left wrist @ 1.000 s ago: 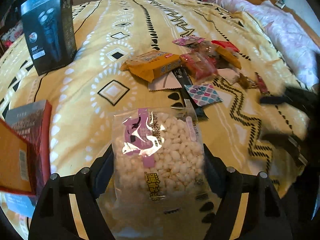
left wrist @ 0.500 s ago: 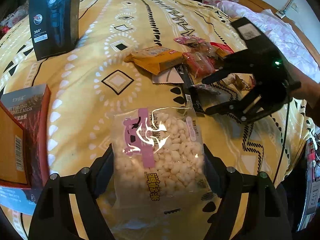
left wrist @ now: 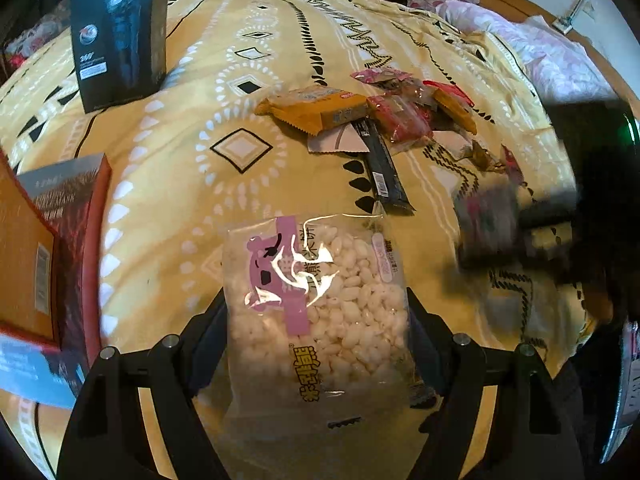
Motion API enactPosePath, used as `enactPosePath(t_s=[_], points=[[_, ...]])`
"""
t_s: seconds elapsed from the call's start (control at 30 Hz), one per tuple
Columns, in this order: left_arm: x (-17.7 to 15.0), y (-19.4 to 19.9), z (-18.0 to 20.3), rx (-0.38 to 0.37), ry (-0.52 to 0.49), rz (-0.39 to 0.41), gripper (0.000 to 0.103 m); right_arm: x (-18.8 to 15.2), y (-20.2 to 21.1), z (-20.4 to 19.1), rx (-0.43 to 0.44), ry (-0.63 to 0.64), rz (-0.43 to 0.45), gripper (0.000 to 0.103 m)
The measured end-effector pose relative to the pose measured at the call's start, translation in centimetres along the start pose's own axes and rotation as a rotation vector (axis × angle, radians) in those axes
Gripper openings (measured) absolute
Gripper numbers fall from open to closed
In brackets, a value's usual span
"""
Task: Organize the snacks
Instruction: 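Grasp the white rice-cracker bag with the left tool while the right tool grasps the patterned packet, then lift and carry the rice-cracker bag and patterned packet toward the glass bowl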
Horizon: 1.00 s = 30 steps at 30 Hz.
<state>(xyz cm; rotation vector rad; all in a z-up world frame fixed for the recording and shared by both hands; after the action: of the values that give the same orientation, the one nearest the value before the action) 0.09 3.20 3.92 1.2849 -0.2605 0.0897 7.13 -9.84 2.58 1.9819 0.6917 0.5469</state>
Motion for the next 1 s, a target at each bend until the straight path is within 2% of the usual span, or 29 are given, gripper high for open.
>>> enactPosePath(t_s=[0.03, 0.13, 0.27, 0.37, 0.57, 0.7, 0.83, 1.0], points=[[-0.2, 0.3, 0.1, 0.003, 0.0, 0.006, 0.08, -0.9, -0.7, -0.5, 0.031, -0.024, 0.005, 0.017], [-0.5, 1.3, 0.5, 0.017, -0.005, 0.033, 0.08, -2.6, -1.8, -1.7, -0.071, -0.044, 0.035, 0.017], [-1.0, 2.5, 0.8, 0.05, -0.011, 0.063, 0.08, -3.9, -2.1, -2.3, -0.087, -0.138, 0.156, 0.015], [-1.3, 3.5, 0.9, 0.057, -0.002, 0.083, 0.08, -5.2, -1.0, -3.1, -0.142, -0.169, 0.23, 0.015], [-2.1, 5.3, 1.0, 0.062, 0.014, 0.122, 0.08, -6.9, 1.6, -3.2, -0.147, -0.251, 0.376, 0.014], [-2.5, 6.6, 1.5, 0.06, 0.004, 0.143, 0.08, -7.9, 3.6, -4.2, -0.177, -0.236, 0.418, 0.014], [-2.5, 8.0, 1.9, 0.068, 0.0, 0.167, 0.08, -7.4, 4.5, -5.8, -0.247, -0.196, 0.426, 0.014], [-2.4, 10.2, 1.7, 0.115, 0.005, 0.2, 0.08, -6.9, 6.1, -7.1, -0.286, -0.172, 0.449, 0.014]])
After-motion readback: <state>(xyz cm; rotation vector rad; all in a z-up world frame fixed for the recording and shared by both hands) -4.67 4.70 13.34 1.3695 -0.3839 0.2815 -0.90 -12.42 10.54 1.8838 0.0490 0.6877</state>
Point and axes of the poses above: each gripper's, at about its wrist camera, not at the fingertips, and y roughly against the way its jaws point, z to its right, x to its top, the point moved 1 cm from there along -y, roughly the way its jaws point, and after that the axes turned 14 degrees about -z, right-handed, at the moved point
